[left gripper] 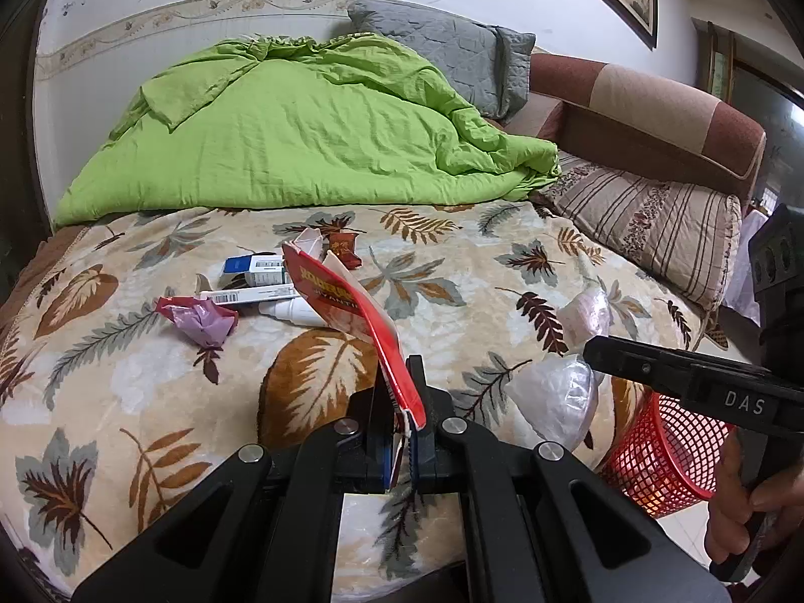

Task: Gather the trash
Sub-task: 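Lift the red wrapper with the left tool while the right tool lifts the clear bag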

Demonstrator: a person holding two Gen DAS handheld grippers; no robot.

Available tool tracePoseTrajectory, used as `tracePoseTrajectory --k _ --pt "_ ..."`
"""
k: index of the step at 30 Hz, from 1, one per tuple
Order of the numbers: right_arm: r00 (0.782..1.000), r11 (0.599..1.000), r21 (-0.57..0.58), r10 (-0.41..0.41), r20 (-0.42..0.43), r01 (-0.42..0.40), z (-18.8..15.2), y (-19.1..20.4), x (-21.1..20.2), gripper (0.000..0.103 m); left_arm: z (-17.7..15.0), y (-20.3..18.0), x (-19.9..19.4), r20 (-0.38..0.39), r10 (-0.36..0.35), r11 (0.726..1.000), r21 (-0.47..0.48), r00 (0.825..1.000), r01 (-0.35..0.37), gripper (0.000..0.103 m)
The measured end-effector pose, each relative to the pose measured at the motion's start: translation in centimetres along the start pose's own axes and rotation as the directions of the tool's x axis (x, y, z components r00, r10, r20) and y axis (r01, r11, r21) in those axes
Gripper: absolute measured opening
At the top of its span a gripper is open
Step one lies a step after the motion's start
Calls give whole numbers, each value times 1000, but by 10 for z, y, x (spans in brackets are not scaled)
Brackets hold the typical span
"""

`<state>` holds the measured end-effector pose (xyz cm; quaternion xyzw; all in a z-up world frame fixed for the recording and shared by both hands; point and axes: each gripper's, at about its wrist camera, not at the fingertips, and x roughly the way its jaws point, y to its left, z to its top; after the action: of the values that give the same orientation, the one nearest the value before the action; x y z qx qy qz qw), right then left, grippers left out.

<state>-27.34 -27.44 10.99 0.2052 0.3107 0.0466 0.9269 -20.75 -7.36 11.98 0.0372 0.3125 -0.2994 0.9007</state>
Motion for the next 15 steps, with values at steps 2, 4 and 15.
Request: tracePoseTrajectory --k 2,4,15 --pt "1000 1000 0 1 -1 -1 0 0 0 28 0 0 0 -1 1 1000 1 1000 -1 4" --pt "1000 1000 0 0 0 0 0 0 0 28 0 1 0 -1 0 1000 2 1000 0 4" --pt "1000 1000 -1 1 -2 -1 0 0 -1 28 -1 2 0 -5 -5 1000 6 1000 5 4"
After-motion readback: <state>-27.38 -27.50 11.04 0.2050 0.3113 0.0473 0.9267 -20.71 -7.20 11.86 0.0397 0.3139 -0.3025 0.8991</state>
